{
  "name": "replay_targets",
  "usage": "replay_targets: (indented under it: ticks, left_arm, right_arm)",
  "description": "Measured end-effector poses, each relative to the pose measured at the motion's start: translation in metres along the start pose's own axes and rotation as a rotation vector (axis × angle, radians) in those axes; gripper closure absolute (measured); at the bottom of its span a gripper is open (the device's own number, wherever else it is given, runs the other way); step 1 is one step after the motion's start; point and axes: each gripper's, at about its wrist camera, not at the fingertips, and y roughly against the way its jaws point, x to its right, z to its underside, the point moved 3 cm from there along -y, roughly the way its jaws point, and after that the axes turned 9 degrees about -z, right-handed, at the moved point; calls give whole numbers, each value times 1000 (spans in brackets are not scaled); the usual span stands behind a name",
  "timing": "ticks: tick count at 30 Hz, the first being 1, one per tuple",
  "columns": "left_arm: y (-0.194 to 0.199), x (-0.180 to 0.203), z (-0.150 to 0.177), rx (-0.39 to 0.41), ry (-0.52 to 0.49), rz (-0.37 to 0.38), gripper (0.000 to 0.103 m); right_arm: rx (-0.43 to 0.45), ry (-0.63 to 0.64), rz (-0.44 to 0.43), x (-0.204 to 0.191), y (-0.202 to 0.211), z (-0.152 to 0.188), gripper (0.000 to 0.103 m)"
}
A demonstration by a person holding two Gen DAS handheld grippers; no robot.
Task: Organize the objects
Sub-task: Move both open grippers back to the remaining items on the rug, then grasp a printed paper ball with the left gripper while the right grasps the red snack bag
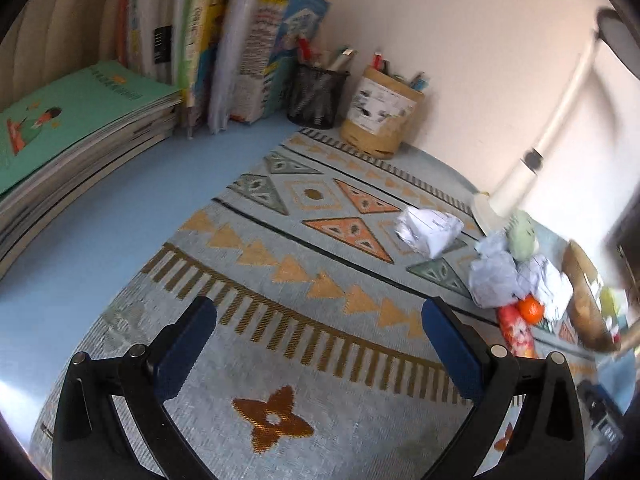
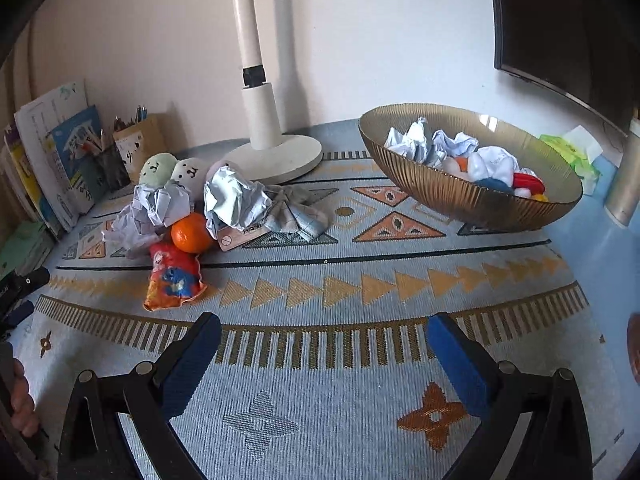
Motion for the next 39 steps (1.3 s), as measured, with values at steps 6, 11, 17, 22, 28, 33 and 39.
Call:
replay_targets:
  ticks: [6, 11, 17, 22, 28, 33, 39]
  left_arm:
    - [5, 31, 6, 12, -169, 42, 1]
    - [-10, 53, -13, -79, -278, 119, 1]
    - [-56, 74, -57, -169, -355, 177, 1]
    - [-100, 103, -68, -251, -357, 208, 1]
    - [-115, 118, -65, -213, -393, 121, 52]
    - [-88, 96, -62, -178, -331, 132, 52]
    - [-22, 53, -38, -106, -232, 171, 52]
  right_arm:
    - [-8, 32, -4, -6, -1, 0, 0]
    - [-31, 58, -14, -10, -5, 0, 0]
    - [-212, -76, -306, -10, -34, -10, 0]
    - [-302, -41, -386, -44, -55, -30, 0]
    - [-308, 123, -209, -95, -105, -34, 21]
    - [-294, 222, -277, -114, -90, -30, 70]
    - [-350, 110, -391, -81, -38, 9, 70]
